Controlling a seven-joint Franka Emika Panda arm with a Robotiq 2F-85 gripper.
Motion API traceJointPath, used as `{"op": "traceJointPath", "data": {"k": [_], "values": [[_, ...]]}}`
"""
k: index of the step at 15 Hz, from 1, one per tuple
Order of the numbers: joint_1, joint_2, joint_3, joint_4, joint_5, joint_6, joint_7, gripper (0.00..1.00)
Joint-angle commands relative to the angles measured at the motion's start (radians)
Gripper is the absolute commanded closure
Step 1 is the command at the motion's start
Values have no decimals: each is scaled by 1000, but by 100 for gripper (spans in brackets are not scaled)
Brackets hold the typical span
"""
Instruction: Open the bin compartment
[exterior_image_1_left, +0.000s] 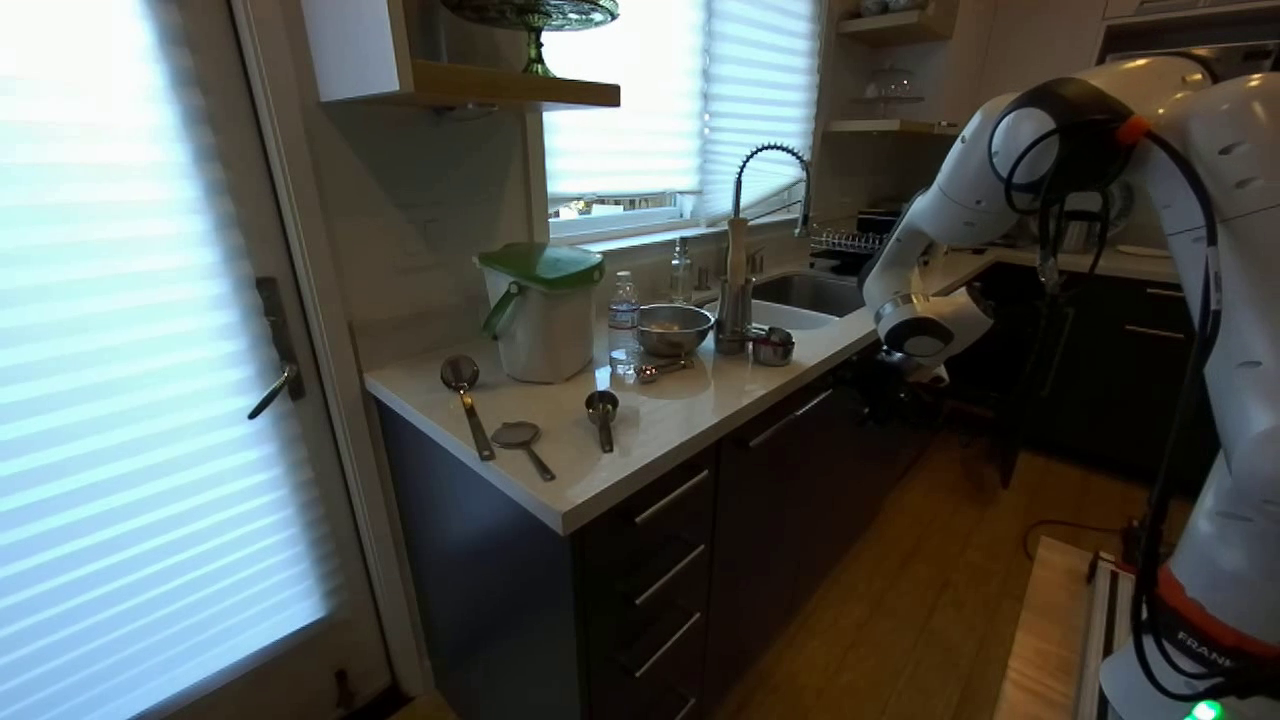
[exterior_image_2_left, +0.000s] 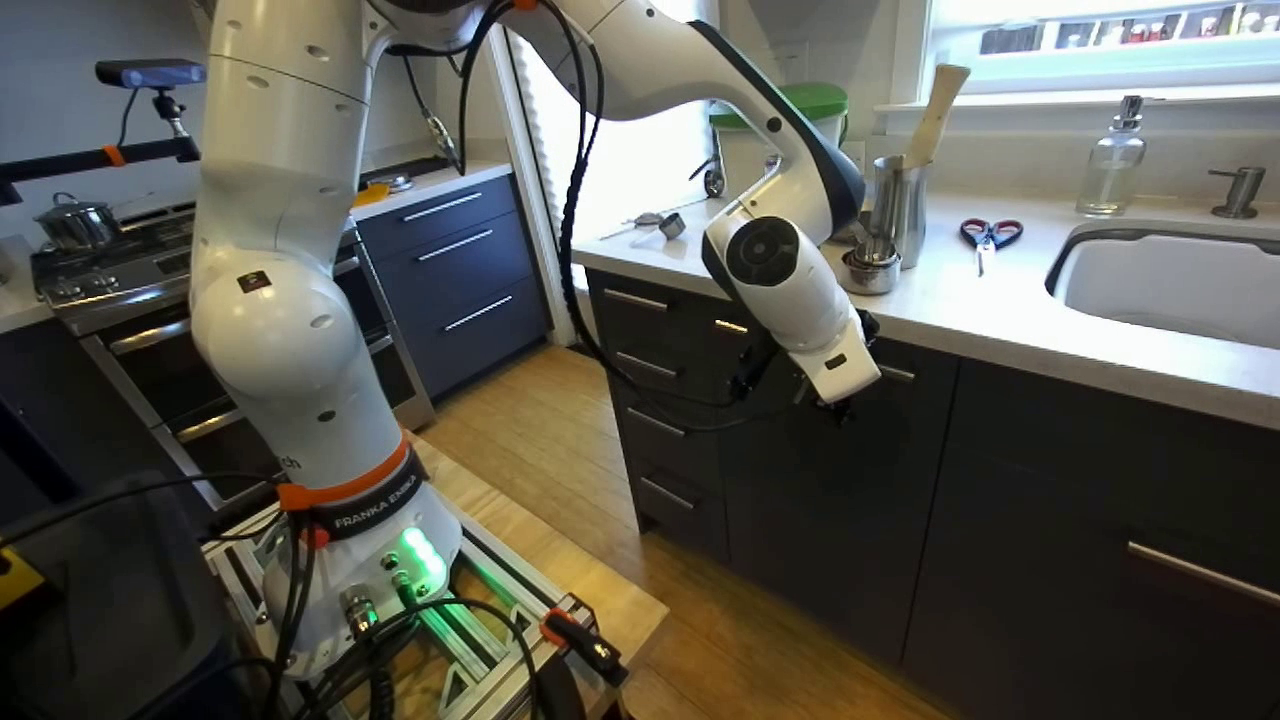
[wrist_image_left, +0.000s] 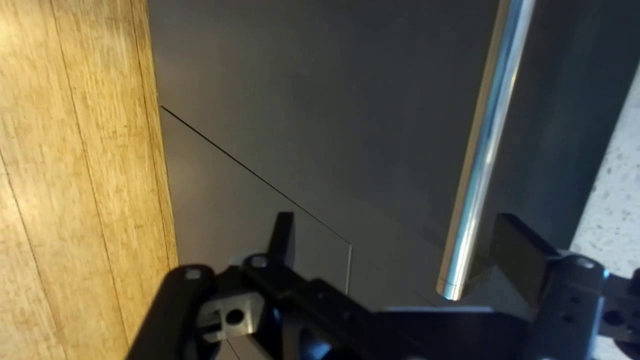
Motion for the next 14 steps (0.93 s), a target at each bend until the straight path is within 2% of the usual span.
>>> {"op": "traceJointPath", "data": {"k": [1,12,14], "values": [[-12,43,4,33,76,-18,-29,0],[-19,72,22,58,226,-53,-113,0],[-16,78,24,60,232,-55,-116,14]]}}
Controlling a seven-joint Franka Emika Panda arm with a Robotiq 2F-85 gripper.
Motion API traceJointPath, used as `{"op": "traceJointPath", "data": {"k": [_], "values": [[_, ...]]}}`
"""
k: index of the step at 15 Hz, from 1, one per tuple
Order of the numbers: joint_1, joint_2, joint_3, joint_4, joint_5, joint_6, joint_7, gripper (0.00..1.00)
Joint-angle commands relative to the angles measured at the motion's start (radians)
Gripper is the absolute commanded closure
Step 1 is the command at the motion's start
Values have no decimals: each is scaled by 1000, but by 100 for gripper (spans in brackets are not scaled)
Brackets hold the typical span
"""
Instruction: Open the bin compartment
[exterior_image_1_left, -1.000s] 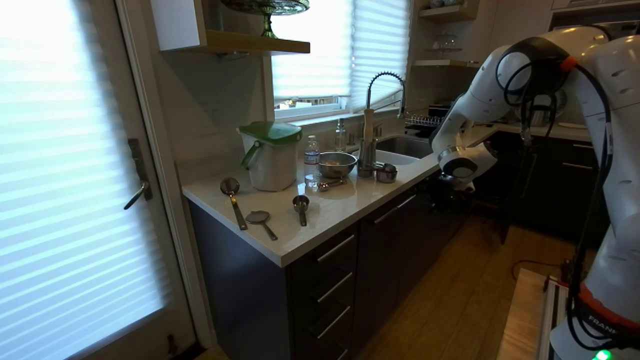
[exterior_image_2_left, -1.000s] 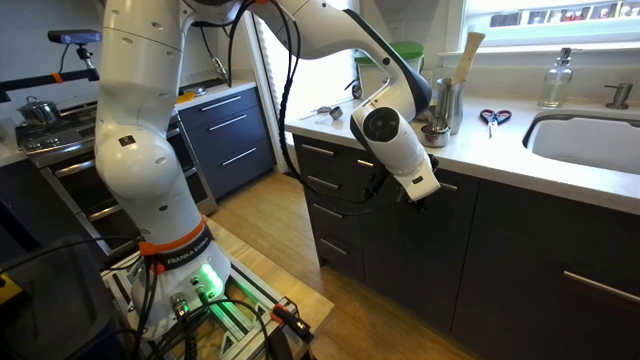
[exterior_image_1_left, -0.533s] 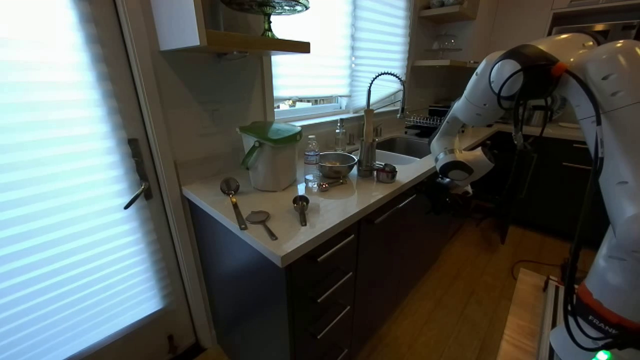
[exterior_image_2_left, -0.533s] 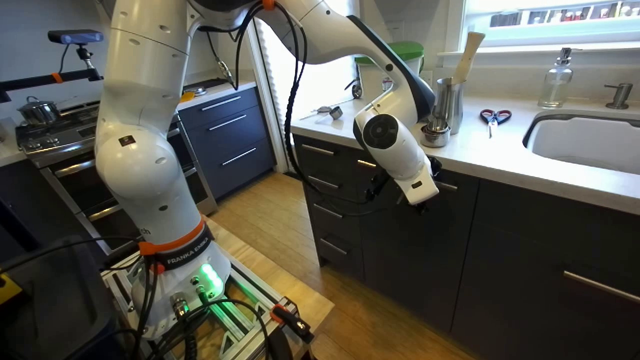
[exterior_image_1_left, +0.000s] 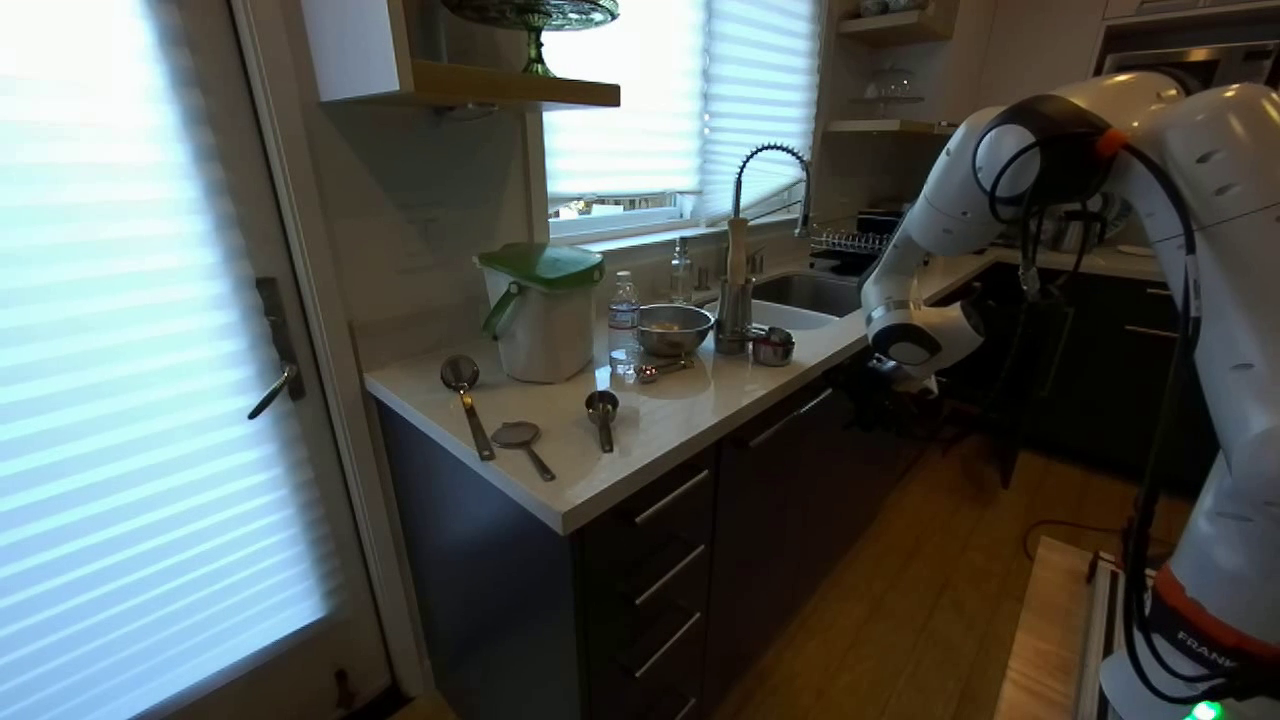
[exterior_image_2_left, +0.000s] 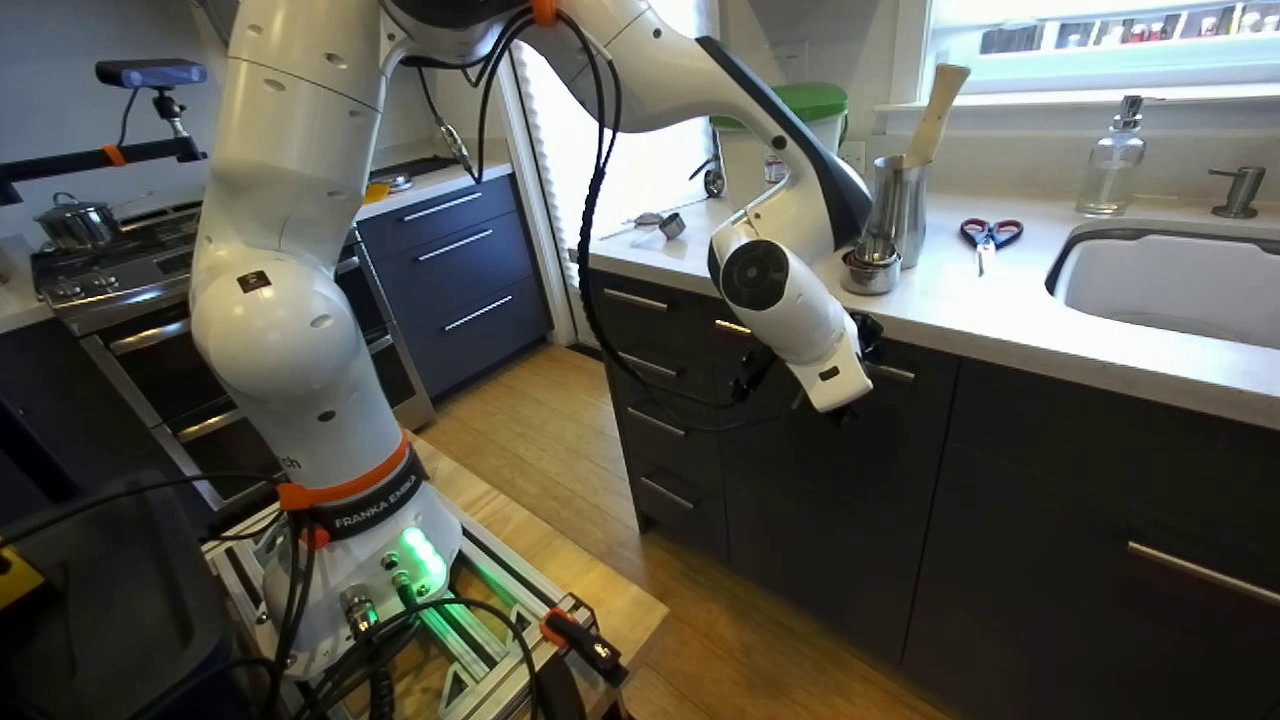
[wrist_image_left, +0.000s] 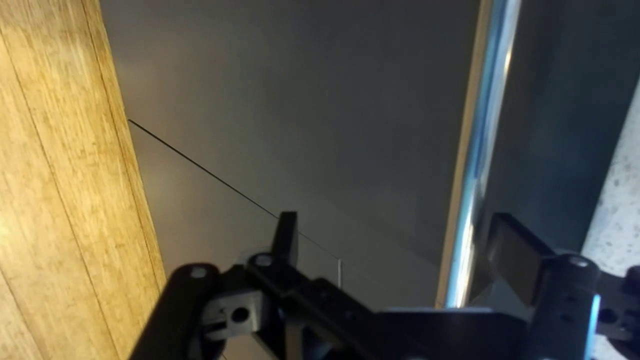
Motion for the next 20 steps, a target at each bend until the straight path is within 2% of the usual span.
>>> {"op": "traceJointPath", "data": {"k": [1,2,5,7,11,12,13,15,20], "values": [[-15,29,12,19,44,-25,-40,28],[-14,33,13,23,46,-27,-42,30],[-15,35,15,38,53,-35,-50,51],[-13,36,17,44,49,-33,-53,69],[-14,42,24,61,49,-35,-64,99],[-13,44,25,64,50,-38,-67,100],[-12,45,26,64,50,-36,-66,95],[-7,40,25,56,26,-20,-54,95],[-22,-9,18,-26,-160,-8,32,95]]}}
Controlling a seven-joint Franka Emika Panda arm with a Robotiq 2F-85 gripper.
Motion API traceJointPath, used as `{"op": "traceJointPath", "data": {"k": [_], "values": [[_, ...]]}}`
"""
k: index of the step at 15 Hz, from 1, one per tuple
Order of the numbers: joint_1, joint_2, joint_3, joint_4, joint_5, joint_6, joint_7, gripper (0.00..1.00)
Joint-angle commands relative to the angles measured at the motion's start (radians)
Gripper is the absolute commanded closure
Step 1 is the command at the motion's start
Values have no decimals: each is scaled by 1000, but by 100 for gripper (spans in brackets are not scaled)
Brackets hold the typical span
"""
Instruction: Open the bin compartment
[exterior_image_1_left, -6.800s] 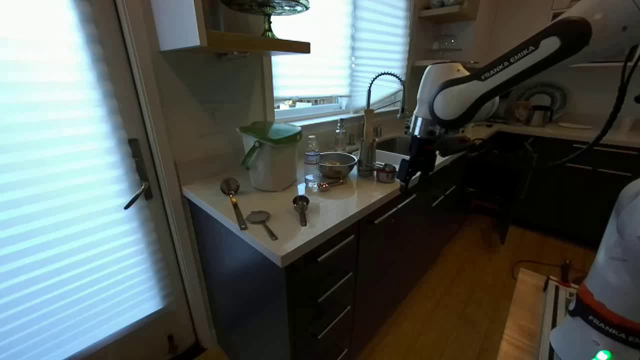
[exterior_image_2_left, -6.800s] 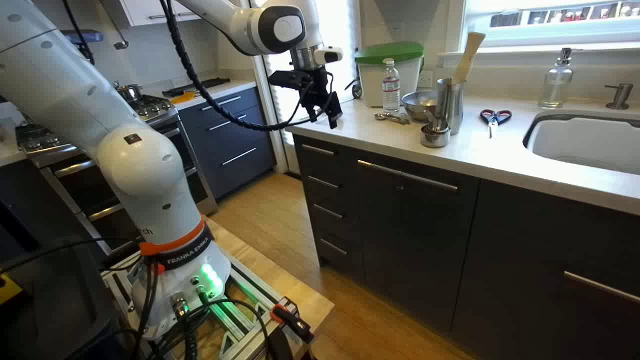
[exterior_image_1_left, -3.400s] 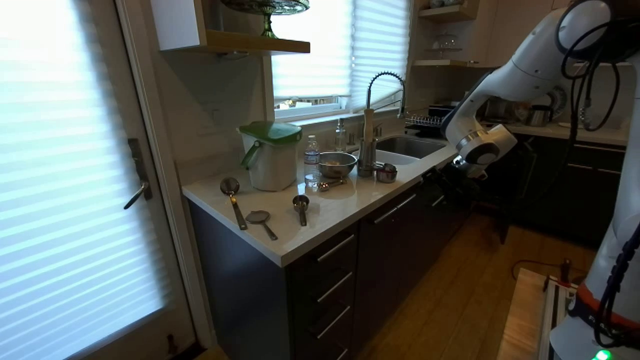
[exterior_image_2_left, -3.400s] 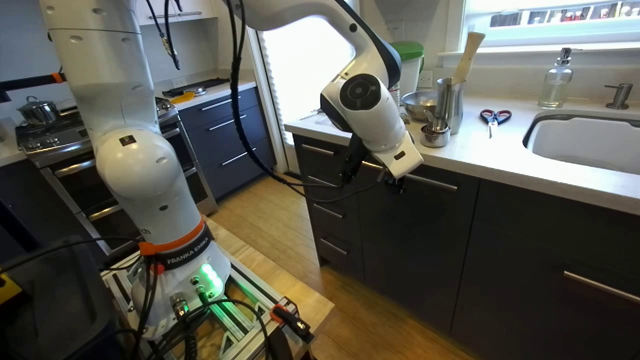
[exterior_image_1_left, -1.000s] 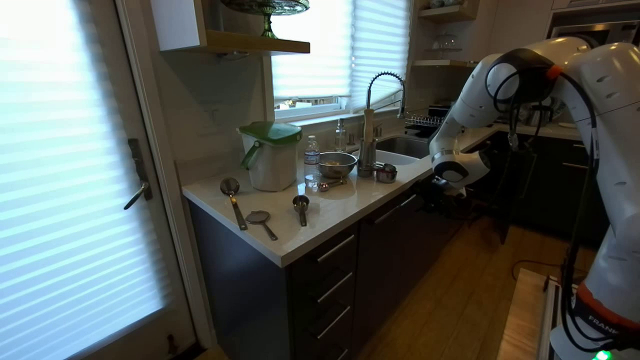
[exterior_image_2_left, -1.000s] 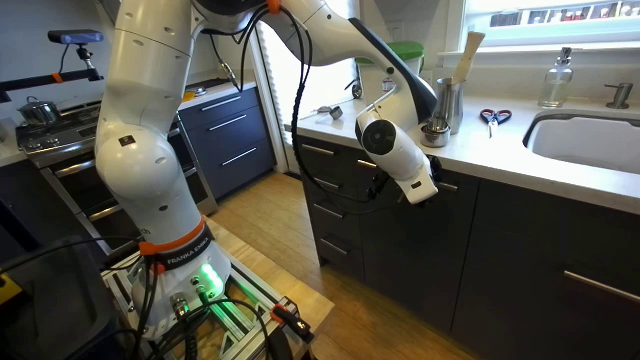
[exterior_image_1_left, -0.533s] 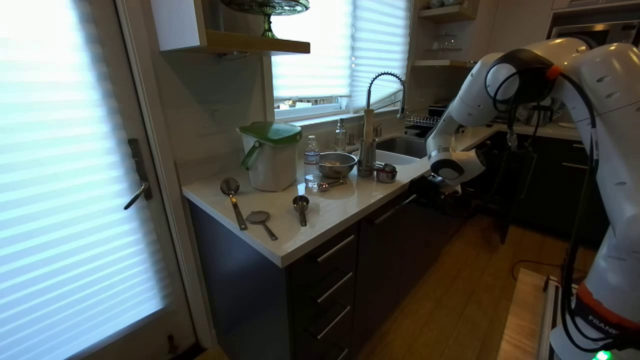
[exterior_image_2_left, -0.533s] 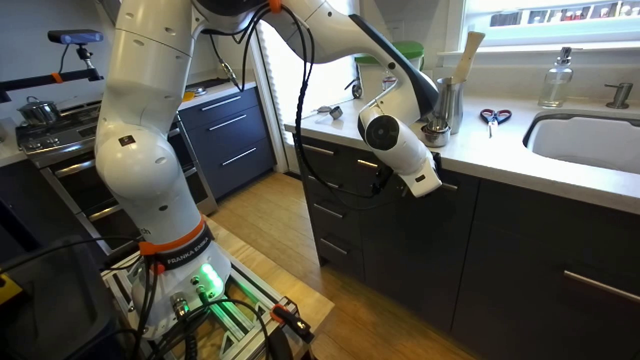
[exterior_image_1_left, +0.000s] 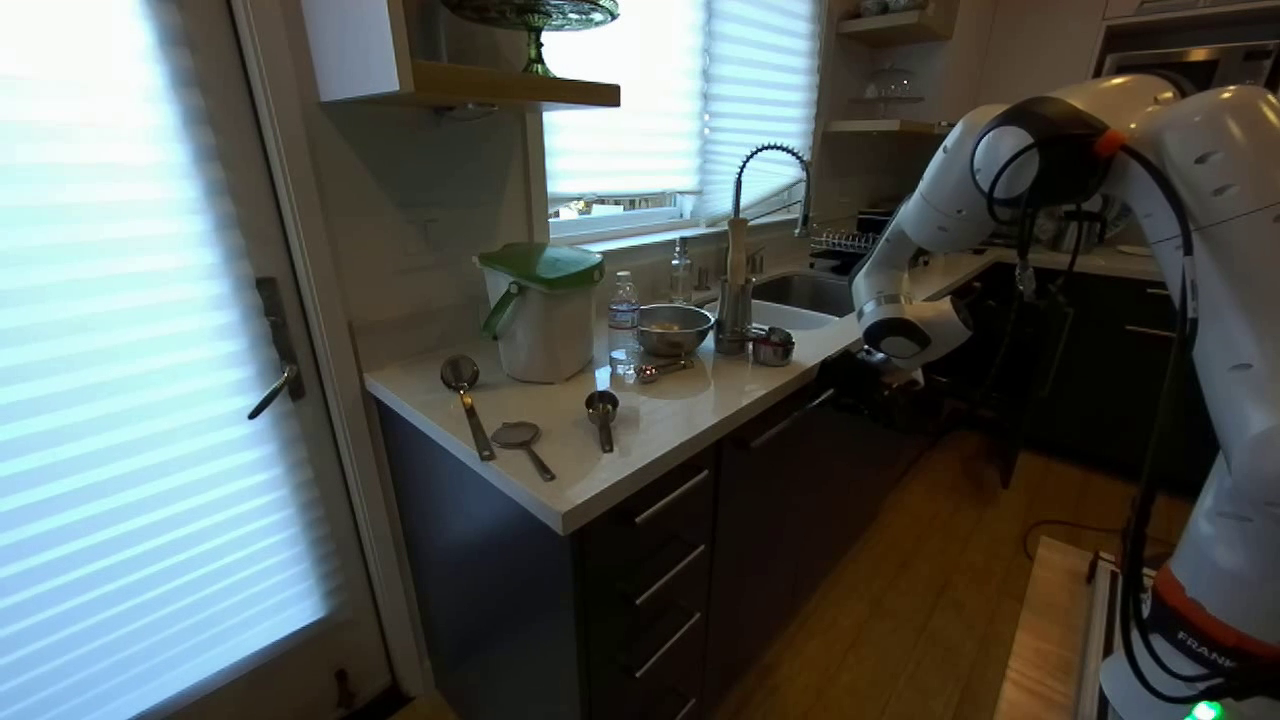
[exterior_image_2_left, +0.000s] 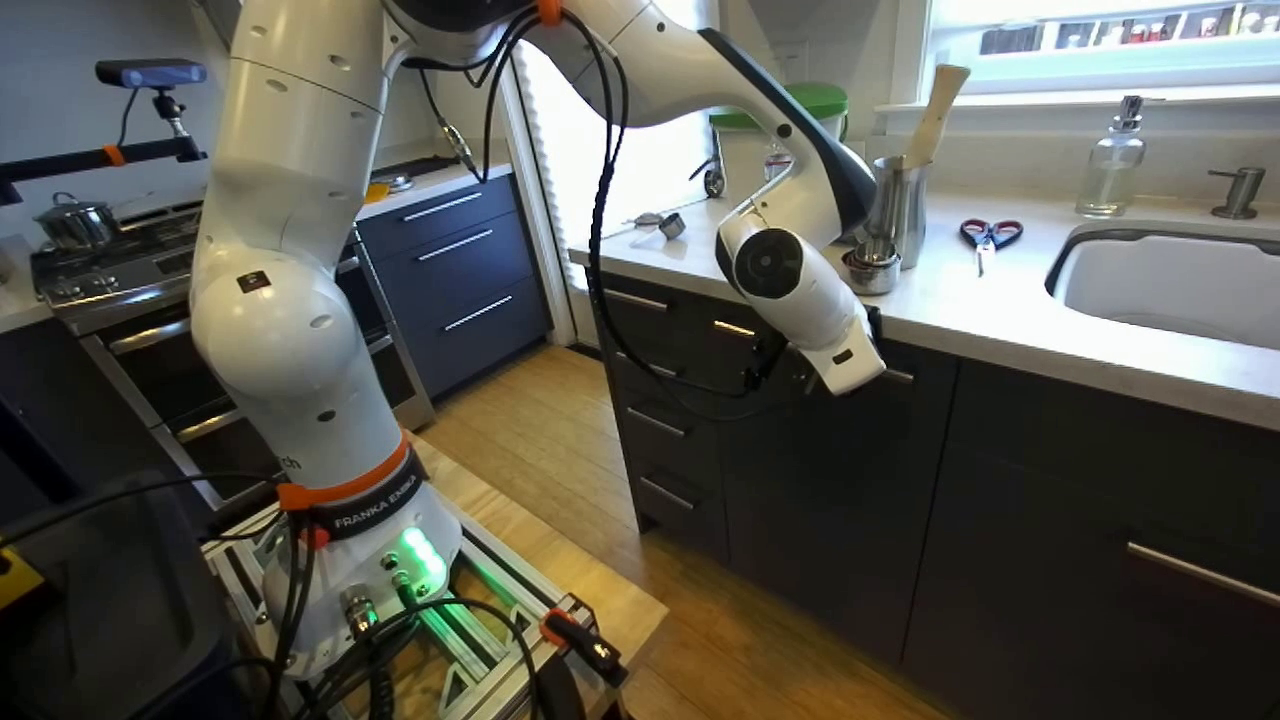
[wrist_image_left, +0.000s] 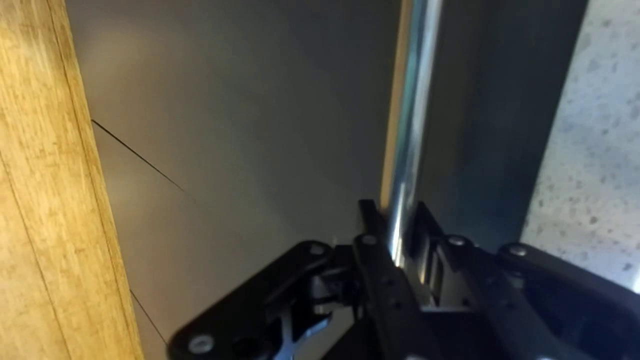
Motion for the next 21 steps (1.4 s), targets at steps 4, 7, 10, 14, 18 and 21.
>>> {"op": "traceJointPath", "data": {"k": [4,7,10,14,18,21], "values": [[-18,-50,-27,-142,-324,-16,147,95],[-65,-88,-7,-191,-457,-19,216,95],[-93,-123,-12,-238,-571,-21,276,95],[-134,-192,-33,-335,-754,0,358,95],[-178,-251,-45,-404,-899,30,422,95],[-203,-274,-38,-434,-971,52,445,50]]}}
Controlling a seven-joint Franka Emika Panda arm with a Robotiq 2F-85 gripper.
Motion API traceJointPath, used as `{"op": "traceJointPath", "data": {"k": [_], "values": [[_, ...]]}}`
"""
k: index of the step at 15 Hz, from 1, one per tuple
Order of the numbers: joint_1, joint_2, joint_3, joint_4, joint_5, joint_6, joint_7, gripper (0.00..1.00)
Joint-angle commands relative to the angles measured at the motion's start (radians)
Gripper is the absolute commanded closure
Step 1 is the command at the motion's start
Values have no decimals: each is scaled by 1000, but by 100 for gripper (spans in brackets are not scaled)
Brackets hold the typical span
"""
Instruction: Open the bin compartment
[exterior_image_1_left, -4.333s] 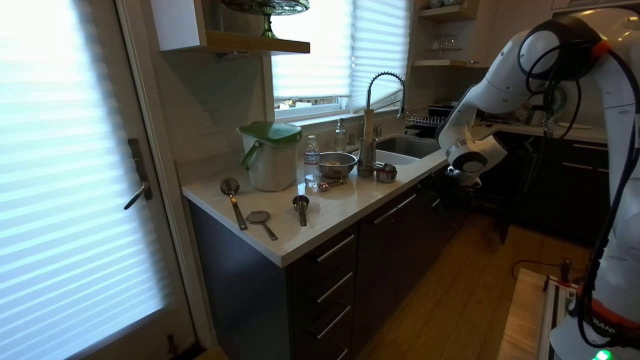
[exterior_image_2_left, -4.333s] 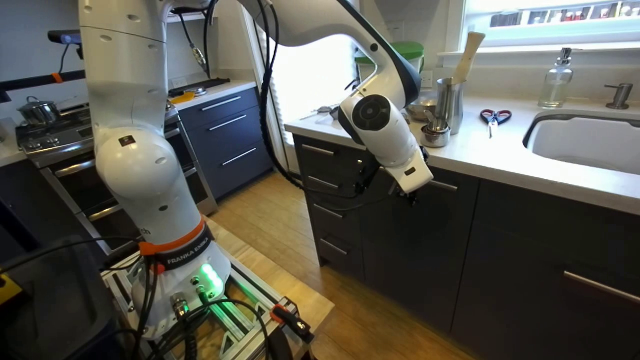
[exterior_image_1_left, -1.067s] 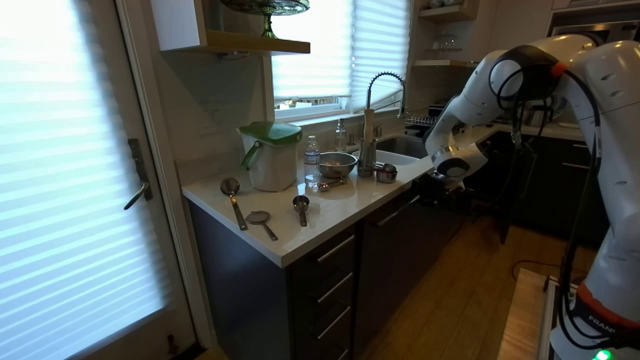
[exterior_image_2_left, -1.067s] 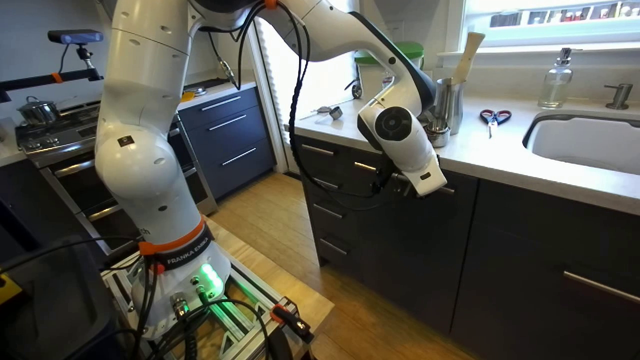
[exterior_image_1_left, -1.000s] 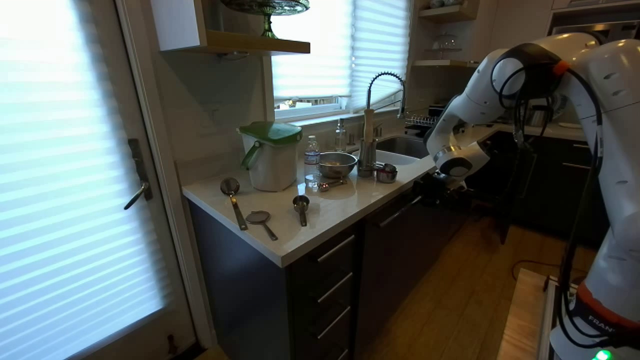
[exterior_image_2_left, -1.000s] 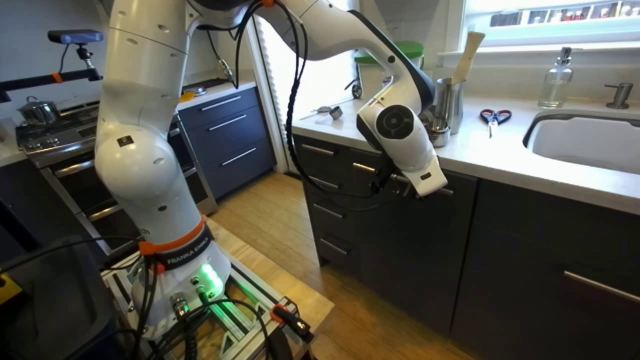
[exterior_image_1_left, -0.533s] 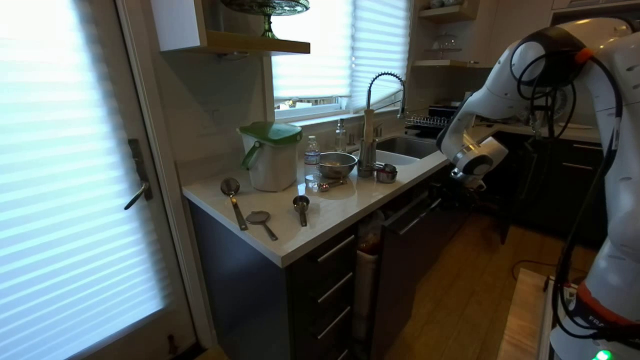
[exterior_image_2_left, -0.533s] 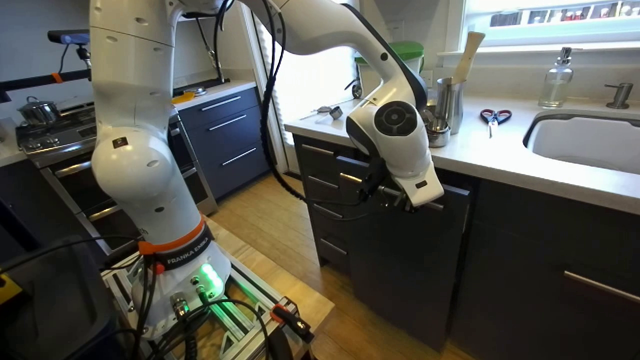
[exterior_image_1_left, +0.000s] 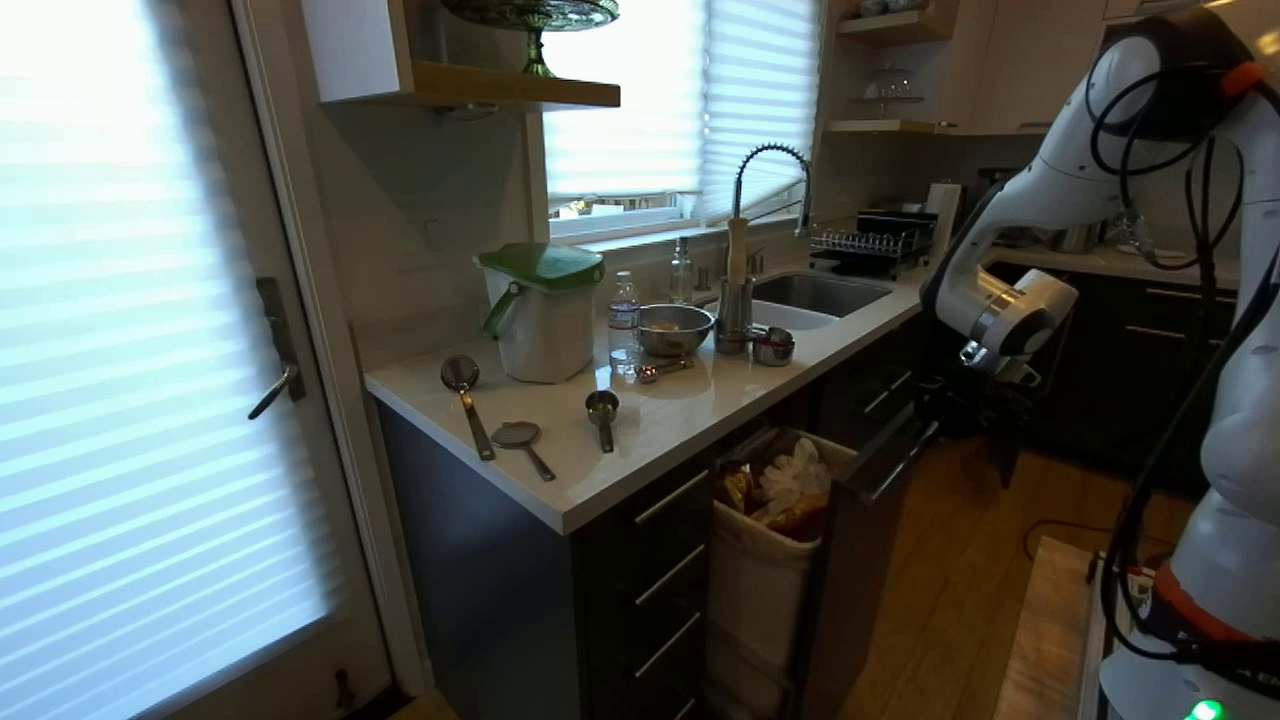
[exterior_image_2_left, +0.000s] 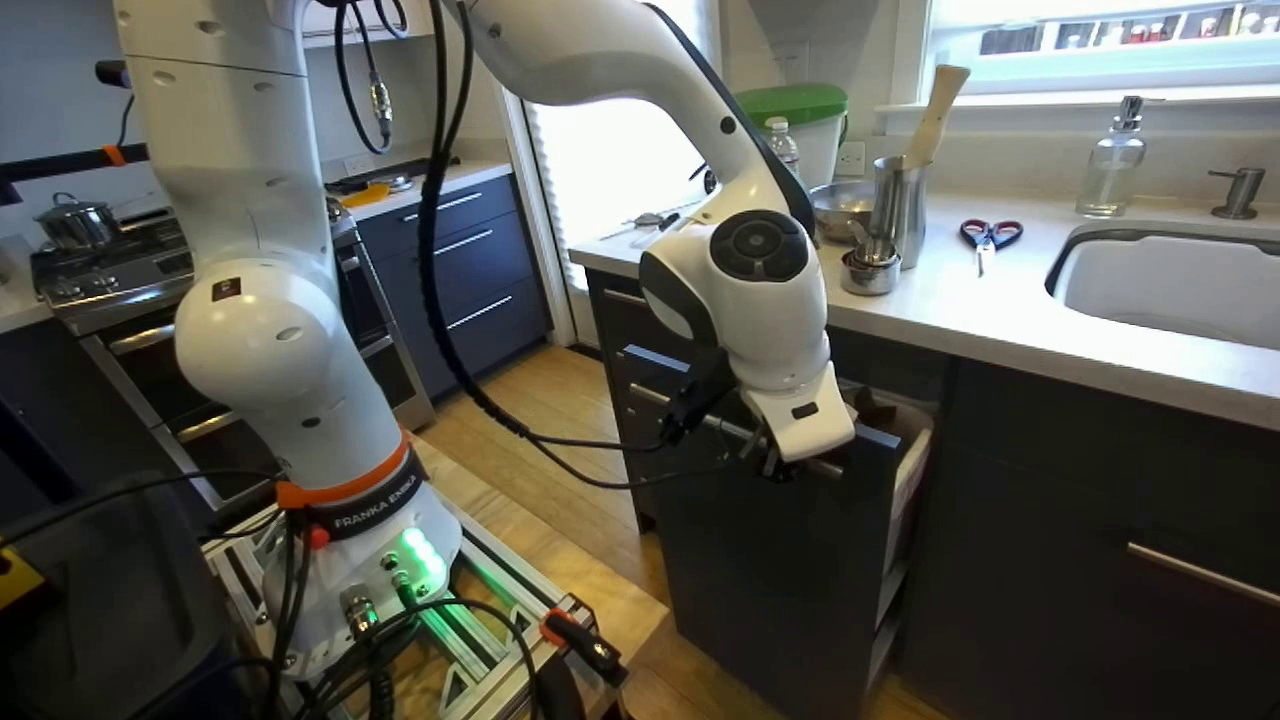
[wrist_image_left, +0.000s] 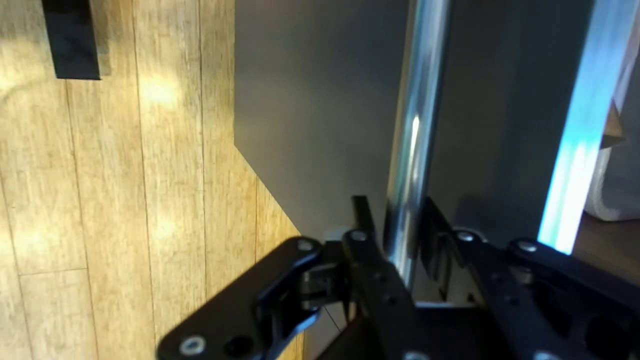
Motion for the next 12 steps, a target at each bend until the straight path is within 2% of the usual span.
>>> {"op": "traceJointPath", "data": {"k": [1,3,4,6,7,12], "values": [[-30,16,16,-34,-102,75,17,42],[-35,0,17,-48,-155,93,38,27],[0,-2,-17,-50,-166,100,37,19],[10,-16,-22,-54,-199,121,51,4],[14,-31,-25,-57,-215,133,59,1],[31,-101,-51,-71,-285,193,97,0]]}}
